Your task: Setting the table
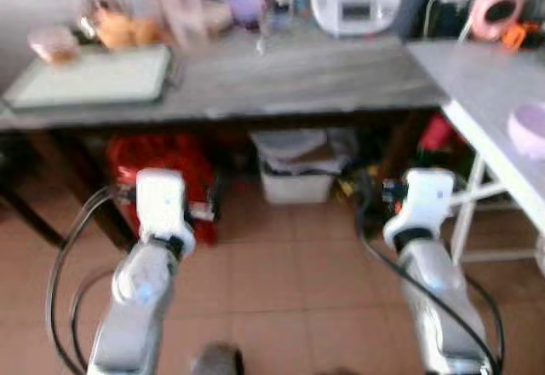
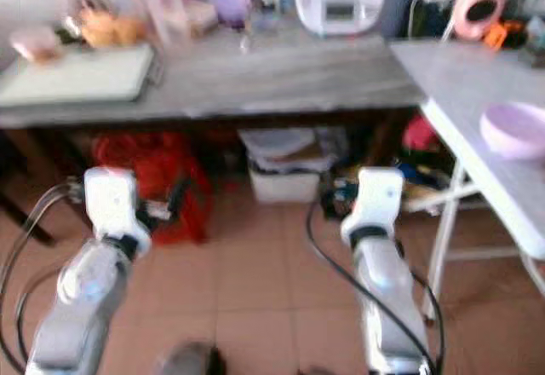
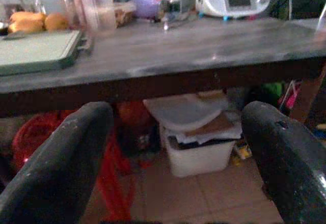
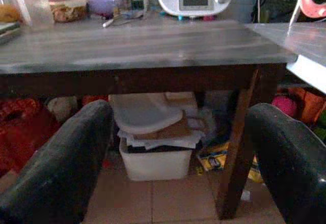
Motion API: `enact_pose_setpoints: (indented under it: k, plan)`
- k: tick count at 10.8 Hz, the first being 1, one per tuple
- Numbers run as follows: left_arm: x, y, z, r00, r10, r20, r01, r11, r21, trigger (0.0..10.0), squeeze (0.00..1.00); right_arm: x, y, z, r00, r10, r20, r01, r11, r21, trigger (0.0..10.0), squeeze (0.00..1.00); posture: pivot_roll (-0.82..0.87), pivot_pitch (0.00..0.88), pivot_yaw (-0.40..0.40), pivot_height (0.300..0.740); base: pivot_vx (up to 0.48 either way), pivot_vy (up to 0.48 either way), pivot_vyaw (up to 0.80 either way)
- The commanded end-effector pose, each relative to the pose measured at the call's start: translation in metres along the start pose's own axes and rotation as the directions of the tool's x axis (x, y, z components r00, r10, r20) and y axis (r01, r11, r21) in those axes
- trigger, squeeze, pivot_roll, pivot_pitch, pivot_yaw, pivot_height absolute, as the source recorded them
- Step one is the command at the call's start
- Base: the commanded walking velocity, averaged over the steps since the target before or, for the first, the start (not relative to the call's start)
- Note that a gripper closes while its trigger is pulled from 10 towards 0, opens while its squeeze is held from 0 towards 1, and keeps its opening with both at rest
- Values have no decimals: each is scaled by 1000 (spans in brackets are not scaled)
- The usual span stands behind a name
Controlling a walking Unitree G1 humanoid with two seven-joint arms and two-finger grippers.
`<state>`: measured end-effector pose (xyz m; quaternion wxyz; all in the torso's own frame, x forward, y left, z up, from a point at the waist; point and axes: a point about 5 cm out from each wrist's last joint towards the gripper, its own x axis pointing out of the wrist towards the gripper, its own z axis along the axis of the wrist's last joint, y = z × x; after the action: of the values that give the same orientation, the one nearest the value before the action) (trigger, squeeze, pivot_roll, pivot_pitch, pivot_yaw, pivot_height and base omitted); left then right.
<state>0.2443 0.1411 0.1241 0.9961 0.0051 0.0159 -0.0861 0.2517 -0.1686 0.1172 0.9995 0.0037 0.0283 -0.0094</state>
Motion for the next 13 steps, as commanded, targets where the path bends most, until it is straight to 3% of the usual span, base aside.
enact_pose_setpoints:
  k: [1,13]
  plan:
    - [1,3,2,1000,10,4,-10,1000,13,10000,0,1,0,4,1000,-2,18,2,1000,4,10000,0,13,0,11,740,0,-292,0]
    - [-3,2,3,1000,11,-3,-11,1000,22,10000,0,0,4,5,1000,-1,22,1,1000,15,10000,0,15,0,20,740,0,-327,0]
